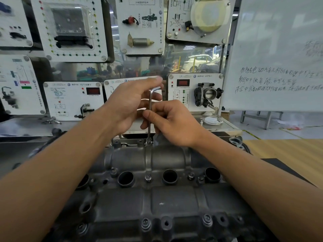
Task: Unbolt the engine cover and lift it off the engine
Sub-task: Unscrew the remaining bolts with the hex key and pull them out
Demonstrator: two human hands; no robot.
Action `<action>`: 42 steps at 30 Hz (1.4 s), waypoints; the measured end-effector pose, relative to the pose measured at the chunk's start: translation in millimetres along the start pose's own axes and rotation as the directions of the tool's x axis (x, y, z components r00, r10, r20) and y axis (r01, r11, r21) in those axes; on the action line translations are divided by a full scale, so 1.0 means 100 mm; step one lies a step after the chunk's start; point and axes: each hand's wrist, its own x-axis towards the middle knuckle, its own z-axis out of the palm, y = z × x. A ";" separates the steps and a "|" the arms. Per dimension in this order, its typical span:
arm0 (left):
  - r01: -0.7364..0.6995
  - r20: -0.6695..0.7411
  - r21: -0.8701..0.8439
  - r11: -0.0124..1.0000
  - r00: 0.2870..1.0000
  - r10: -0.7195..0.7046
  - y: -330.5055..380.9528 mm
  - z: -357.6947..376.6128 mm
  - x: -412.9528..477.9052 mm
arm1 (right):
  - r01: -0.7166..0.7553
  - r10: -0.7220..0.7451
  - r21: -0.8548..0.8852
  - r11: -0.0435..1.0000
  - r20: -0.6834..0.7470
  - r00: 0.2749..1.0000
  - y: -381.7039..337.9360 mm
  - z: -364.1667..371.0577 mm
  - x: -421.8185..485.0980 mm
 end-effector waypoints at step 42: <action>0.148 0.462 -0.336 0.930 0.887 0.026 -0.05 -0.32 0.01 | -0.013 0.012 0.097 0.995 0.004 1.000 0.03 0.02 0.01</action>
